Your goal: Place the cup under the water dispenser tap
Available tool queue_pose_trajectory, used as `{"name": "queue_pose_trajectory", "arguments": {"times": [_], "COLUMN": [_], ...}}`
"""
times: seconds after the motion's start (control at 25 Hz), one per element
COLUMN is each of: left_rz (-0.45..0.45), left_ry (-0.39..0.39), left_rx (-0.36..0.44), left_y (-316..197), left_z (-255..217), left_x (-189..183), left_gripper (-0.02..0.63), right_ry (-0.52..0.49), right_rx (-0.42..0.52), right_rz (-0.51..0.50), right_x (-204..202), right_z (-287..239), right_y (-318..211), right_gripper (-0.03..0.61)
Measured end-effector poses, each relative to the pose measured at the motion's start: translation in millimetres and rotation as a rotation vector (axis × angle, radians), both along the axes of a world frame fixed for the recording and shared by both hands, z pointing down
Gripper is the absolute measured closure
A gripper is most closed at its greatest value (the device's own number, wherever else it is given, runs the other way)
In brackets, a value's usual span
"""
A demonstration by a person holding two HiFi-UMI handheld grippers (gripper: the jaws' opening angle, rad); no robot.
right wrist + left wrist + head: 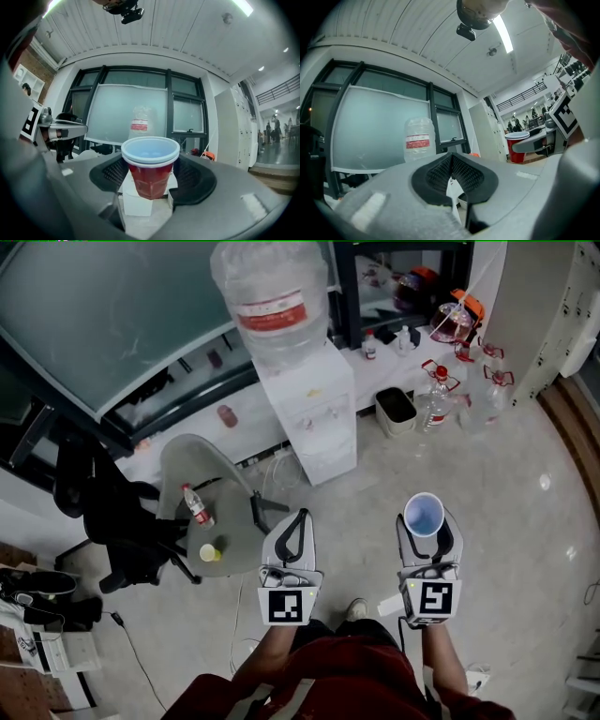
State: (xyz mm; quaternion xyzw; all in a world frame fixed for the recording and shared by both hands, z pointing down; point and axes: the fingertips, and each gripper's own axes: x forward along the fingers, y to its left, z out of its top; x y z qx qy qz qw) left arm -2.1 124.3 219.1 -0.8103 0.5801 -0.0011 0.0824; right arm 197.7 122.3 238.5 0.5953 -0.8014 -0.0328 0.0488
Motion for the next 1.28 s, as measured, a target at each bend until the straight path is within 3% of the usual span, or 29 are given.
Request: {"name": "queue_pose_trajectory", "arguments": {"times": [0.28,0.68,0.8,0.96,1.28], "left_rz": [-0.009,-0.018,-0.033,-0.026,-0.076], "left_ry": [0.000,0.015,0.043,-0.006,0.076], "left_rx": [-0.004,-0.048,-0.078,-0.099,-0.166], "left_y": [-32,-99,-126,-164,-227], "left_z": [5,41,56,74,124], "left_x": [17,11,3,-12,-46], "left_gripper": [0.615,0.615,0.615,0.615,0.615], "right_ry": [-0.021,0.003,0.000,0.030,0.055], "right_rx": [-0.005,-0.038,-0.061,-0.110,-0.146], "right_rz": [-0.022,-0.057,-0.076,-0.115,-0.212], "right_x": [9,-6,-19,-43,-95], "right_z": [4,28,37,54,97], "right_y": [-38,-104,-133,-174,-248], "right_gripper": [0.284,0.284,0.284,0.284,0.284]}}
